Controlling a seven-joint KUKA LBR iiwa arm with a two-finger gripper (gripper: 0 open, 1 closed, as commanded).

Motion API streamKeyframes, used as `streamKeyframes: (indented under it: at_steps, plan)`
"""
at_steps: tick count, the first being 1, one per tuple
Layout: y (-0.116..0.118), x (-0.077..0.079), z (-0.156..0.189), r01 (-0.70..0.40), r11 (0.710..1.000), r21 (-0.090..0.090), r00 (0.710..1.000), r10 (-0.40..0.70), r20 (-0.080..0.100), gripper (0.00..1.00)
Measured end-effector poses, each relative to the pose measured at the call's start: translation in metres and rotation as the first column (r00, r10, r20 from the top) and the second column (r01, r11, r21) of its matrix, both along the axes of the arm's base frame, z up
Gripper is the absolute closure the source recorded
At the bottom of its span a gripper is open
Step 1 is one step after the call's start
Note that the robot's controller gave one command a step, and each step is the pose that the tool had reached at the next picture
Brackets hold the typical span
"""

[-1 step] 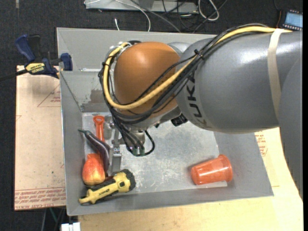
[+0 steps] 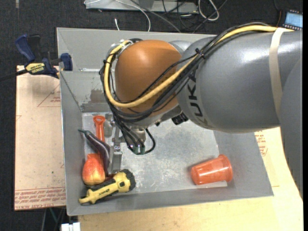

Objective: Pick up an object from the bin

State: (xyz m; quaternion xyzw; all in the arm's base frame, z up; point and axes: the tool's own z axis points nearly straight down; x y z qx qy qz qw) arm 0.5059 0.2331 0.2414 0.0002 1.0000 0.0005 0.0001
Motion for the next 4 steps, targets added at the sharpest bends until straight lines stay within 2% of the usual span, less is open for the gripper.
streamKeyframes:
  at_steps: [1,2,3,4]
  plan:
    - [-0.001,0.042,-0.120,0.135,0.991,0.003,0.991,-0.135,0.003,0.00]
    - [-0.006,0.036,-0.088,0.279,0.960,0.004,0.960,-0.279,0.003,0.00]
    - [0.004,0.018,-0.139,0.328,0.945,0.003,0.945,-0.328,0.001,0.00]
    - [0.002,0.032,-0.163,0.454,0.891,0.023,0.891,-0.455,0.006,0.00]
